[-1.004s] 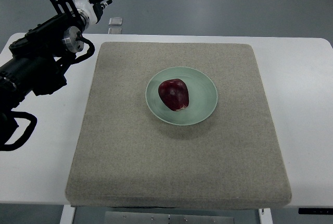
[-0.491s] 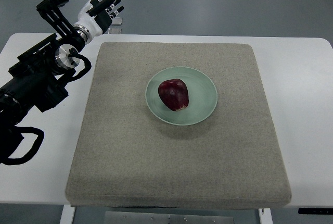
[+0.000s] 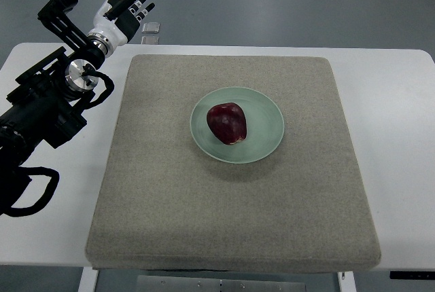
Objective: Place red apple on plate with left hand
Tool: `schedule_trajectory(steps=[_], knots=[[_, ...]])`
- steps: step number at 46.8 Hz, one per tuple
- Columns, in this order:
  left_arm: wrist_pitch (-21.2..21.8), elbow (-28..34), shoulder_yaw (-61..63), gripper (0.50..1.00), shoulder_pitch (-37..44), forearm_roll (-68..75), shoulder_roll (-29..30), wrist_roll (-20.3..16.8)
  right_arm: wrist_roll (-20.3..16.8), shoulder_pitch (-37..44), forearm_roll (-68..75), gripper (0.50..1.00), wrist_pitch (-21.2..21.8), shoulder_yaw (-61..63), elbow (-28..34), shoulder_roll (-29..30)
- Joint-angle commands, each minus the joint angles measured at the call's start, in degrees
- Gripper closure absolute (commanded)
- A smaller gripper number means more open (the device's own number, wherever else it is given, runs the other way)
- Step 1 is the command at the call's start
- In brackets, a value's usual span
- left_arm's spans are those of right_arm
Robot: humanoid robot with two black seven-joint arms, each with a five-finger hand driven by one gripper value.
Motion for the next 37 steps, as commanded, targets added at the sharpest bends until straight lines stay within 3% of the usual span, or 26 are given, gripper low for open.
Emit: schedule_trajectory(steps=[1,37], knots=[[-0.06,0.06,0.06,0.506,0.02,0.0,0.08,0.01,0.0,0.0,0.0,0.536,0.0,-0.07,-0.09,0.0],[0.11,-0.02,-0.12,0.506,-0.86,-0.08,0.43,0.01,0.0,0.0,0.0,0.536,0.0,-0.07,0.0,0.0]])
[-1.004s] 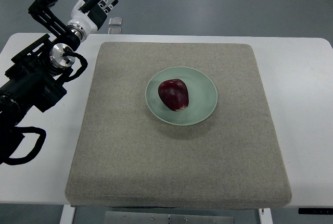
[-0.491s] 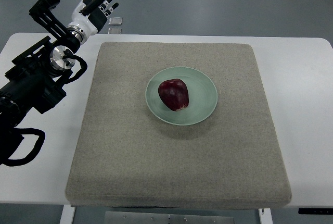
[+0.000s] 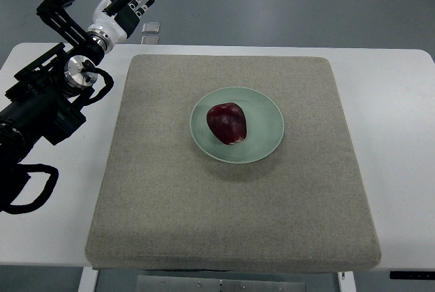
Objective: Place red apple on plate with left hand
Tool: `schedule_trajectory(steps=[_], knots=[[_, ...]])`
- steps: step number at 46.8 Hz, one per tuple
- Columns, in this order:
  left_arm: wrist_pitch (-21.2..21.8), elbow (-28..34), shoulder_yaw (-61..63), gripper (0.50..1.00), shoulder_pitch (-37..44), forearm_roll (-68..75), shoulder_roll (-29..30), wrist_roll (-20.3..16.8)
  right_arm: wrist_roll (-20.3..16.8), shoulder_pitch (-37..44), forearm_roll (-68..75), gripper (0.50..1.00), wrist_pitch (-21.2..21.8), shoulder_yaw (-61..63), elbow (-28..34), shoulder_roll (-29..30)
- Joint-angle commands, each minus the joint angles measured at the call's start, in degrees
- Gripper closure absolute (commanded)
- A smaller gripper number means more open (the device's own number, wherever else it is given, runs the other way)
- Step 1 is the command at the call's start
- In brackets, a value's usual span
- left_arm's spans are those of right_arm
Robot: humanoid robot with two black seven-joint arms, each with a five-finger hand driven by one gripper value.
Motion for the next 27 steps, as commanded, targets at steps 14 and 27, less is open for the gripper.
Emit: schedule_trajectory(steps=[14,27], knots=[[-0.01,-0.25,-0.05,0.506,-0.18,-0.14,0.13,0.01,0.0,0.0,-0.18,0.536,0.35,-0.05,0.09,0.0],[-0.1,-0.25,-0.14,0.506,-0.18,-0.14,0.39,0.01,0.27,2.64,-0.44,0.536,0.26,-0.48,0.09,0.0]])
